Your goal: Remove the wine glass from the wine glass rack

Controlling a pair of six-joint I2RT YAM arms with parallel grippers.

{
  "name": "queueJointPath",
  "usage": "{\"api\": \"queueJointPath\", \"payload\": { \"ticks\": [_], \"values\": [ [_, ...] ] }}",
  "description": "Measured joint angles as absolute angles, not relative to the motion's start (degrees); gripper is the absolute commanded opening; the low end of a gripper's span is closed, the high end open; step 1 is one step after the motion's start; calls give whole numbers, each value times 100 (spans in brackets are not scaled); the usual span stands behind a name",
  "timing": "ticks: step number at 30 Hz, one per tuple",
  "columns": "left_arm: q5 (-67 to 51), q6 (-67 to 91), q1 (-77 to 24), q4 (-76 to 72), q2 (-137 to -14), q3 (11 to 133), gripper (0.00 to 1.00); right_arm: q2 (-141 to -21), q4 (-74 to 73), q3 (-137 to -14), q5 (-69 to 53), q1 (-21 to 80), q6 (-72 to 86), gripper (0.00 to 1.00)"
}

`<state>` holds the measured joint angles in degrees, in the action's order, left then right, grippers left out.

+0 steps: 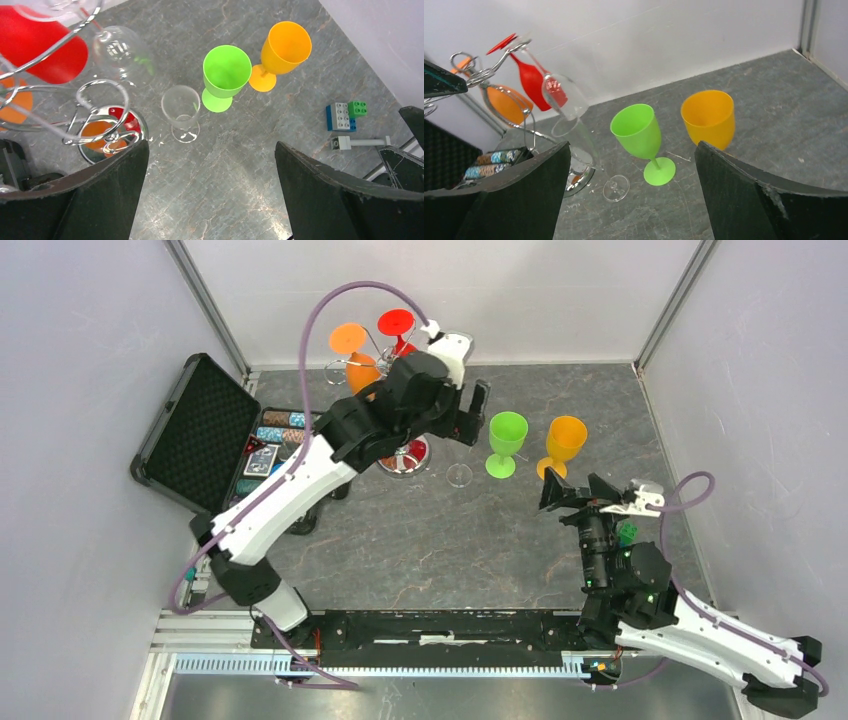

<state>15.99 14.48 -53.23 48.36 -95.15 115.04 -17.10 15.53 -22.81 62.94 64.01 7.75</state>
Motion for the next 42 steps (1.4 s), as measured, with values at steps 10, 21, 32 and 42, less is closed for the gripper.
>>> {"api": "queueJointPath", "payload": {
  "ticks": [10, 21, 32, 42],
  "values": [
    [2112, 1448, -5013, 3524, -7199, 9236, 100, -4753, 43, -5360, 4737, 6023, 635, 97],
    [3055, 1446, -4637, 2967, -5909, 8197, 100, -6709, -346, -6606, 694, 3437, 1946, 89],
    [3236, 1446, -4598, 3081, -5614, 7535, 100, -8523, 342, -8073, -292, 2797, 3680, 77],
    [3282, 1441, -4580, 3116, -5426, 7264, 100, -10130, 43, -9802, 217, 2705, 4447, 61]
  ]
}}
